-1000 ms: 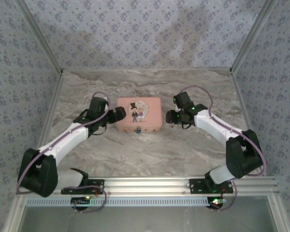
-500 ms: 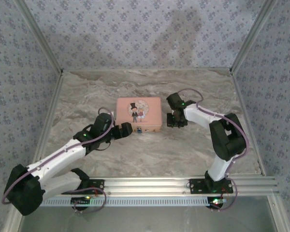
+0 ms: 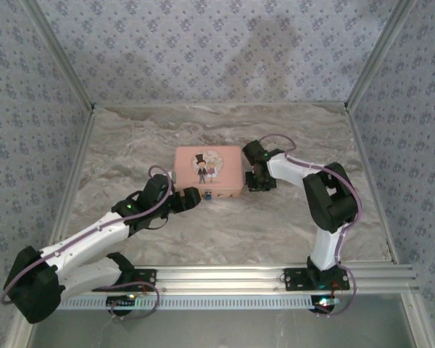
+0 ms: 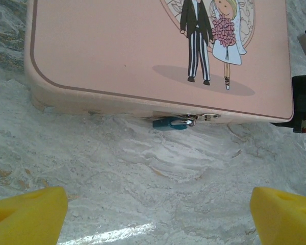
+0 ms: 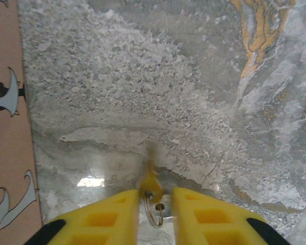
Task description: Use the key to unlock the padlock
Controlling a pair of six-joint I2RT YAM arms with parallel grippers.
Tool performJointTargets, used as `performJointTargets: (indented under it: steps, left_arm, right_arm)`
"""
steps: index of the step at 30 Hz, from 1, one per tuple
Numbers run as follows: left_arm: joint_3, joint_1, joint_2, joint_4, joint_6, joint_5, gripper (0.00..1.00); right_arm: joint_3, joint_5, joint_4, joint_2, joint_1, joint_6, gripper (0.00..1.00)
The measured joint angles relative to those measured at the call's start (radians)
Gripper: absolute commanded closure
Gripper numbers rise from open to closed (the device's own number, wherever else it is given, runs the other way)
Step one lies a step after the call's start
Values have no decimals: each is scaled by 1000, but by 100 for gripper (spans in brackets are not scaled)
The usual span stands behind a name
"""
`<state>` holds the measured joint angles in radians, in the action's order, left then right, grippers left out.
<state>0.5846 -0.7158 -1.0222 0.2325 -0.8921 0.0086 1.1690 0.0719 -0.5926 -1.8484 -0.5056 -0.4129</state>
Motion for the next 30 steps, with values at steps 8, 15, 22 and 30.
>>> performJointTargets:
  steps: [8,15,22,30]
  left_arm:
    - [-29,0,-4,-8,-13,-3,8]
    - [-34,0,1,-9,-19,-7,8]
    - [-34,0,1,-11,-18,-10,8]
    - [33,0,1,-8,13,-5,8]
  right_arm:
    - [29,27,-7,-20,-14,5,99]
    - [-4,22,18,9,-14,6,100]
    - [-80,-1,35,174,-10,23,100]
    - [-123,-18,88,463,14,51,100]
